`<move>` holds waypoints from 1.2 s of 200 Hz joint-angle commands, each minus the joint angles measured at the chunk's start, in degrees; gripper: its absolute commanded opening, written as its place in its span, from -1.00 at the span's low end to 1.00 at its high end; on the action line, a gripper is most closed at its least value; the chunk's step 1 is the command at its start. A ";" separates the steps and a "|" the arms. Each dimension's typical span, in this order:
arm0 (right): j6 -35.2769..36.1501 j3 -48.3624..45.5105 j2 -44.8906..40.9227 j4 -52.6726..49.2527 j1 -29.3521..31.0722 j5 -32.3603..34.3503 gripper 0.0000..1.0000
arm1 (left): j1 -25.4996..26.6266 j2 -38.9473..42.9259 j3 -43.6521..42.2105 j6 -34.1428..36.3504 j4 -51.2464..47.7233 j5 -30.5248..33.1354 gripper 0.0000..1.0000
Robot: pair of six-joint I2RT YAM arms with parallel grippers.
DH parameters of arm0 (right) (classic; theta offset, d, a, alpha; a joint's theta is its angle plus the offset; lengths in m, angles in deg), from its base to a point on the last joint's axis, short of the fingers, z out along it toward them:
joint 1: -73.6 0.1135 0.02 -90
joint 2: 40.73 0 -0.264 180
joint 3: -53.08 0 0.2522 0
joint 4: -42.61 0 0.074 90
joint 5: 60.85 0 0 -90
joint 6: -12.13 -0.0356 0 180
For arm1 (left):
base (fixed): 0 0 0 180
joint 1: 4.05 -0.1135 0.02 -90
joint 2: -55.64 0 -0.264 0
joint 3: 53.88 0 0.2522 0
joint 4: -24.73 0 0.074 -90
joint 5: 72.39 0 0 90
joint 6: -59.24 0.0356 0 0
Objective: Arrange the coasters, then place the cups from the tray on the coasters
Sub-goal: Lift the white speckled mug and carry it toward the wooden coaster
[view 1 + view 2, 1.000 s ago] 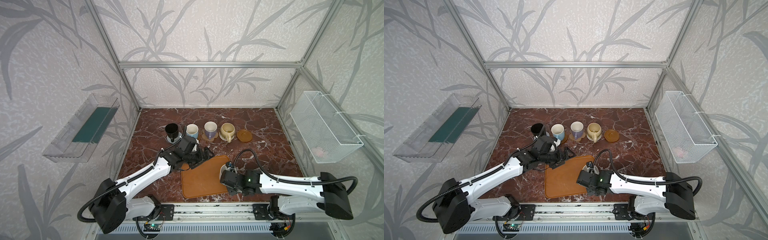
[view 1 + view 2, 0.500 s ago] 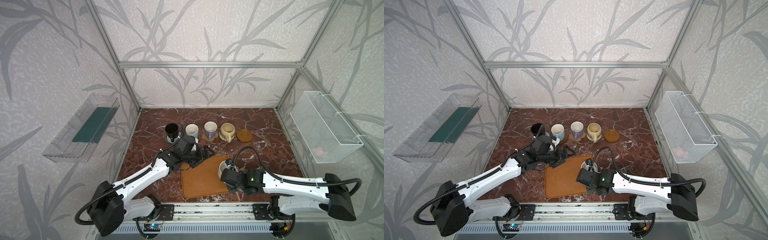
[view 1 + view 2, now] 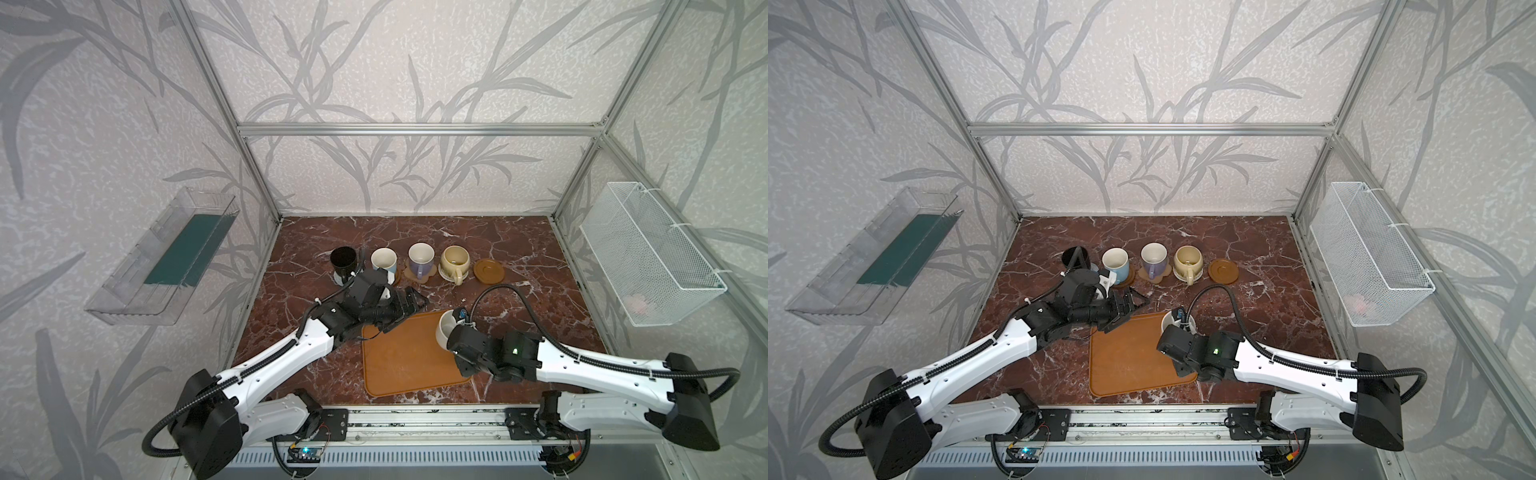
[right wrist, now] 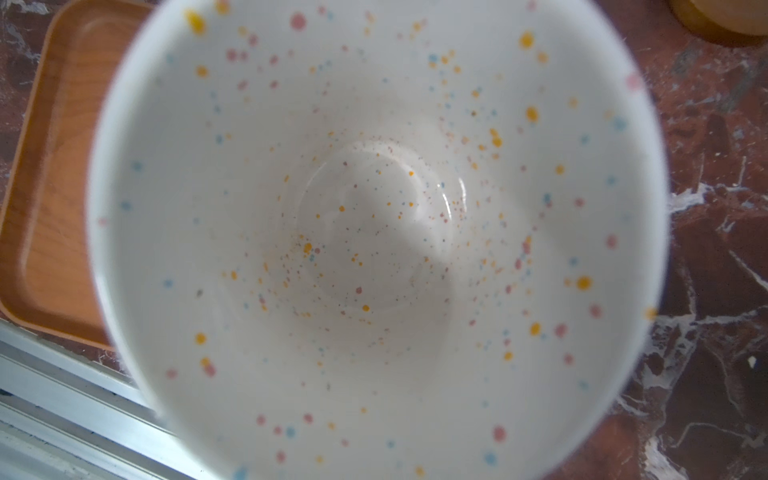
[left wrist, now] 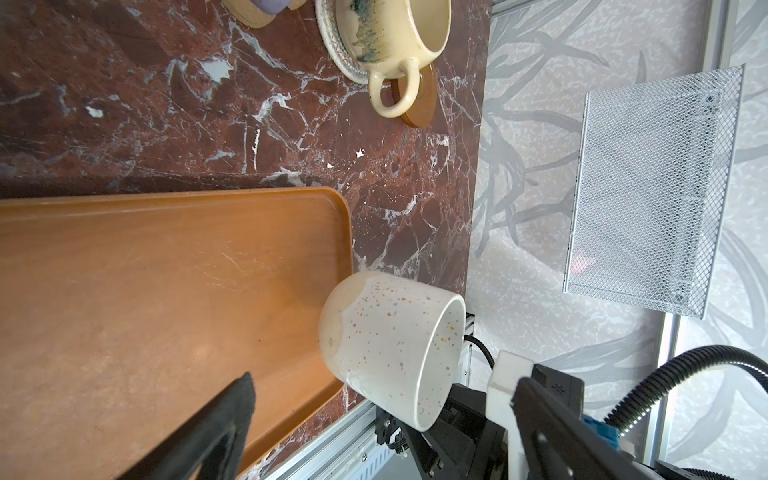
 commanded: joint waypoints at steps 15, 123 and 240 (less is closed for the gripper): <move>4.06 3.63 -3.80 0.84 -4.03 0.39 -1.00 | 0.26 -0.65 4.38 2.22 -1.42 1.11 0.98; 14.49 13.22 -1.14 -3.56 -19.43 -7.16 -1.00 | 3.37 -6.66 11.25 3.81 1.64 4.60 0.98; 20.34 18.11 2.68 -2.88 -29.47 -9.41 -1.00 | 3.37 -13.46 20.86 9.04 -1.64 1.82 0.98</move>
